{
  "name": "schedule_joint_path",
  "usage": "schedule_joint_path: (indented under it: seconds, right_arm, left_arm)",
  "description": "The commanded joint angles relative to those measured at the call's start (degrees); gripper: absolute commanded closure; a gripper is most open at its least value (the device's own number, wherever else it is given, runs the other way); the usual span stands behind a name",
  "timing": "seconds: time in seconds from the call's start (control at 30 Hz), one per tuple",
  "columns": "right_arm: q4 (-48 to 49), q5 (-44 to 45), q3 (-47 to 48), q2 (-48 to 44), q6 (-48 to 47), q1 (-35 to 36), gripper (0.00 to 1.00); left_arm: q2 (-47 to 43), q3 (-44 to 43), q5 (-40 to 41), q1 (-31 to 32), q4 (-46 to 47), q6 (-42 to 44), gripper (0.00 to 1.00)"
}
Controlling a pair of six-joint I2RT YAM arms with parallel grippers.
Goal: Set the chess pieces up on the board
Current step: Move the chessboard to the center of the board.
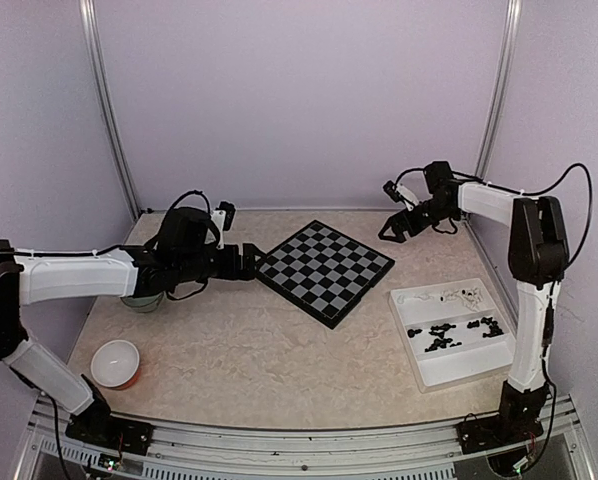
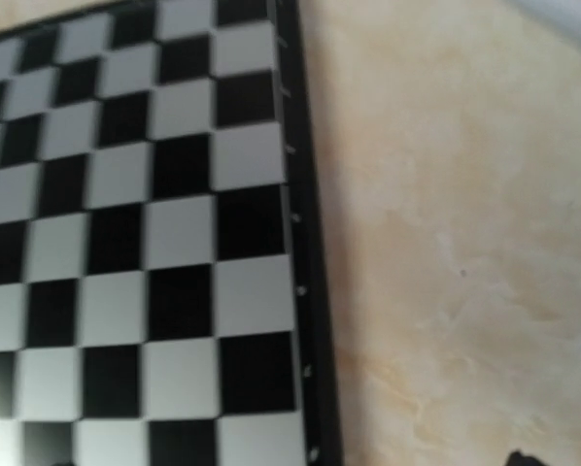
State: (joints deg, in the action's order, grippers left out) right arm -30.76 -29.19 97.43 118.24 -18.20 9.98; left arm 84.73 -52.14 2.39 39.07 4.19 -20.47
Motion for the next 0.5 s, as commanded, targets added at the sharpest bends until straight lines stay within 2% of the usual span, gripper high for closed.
schedule_joint_path:
  seconds: [0.0,0.17,0.27,0.47]
  right_arm:
    - [-8.92,-2.20,9.98,8.74,0.98,0.13,0.05]
    - [-10.62,-5.07,15.21,14.78,2.24,0.28,0.05]
    - [-12.21,-5.02,17.67,17.64,1.79,0.61,0.05]
    - [-15.02,-5.44,19.45,20.85,1.20,2.09,0.07]
  left_arm:
    - [2.93,-3.94,5.66,-1.42,-0.68,-6.12,0.01]
    - [13.74,-16.08,9.39,-5.06,-5.57,-6.94,0.01]
    - [21.33,-24.48,6.94,-6.86,-8.49,-7.99,0.01]
    - [30.59,-33.15,4.40,-7.20,-7.75,-6.32,0.01]
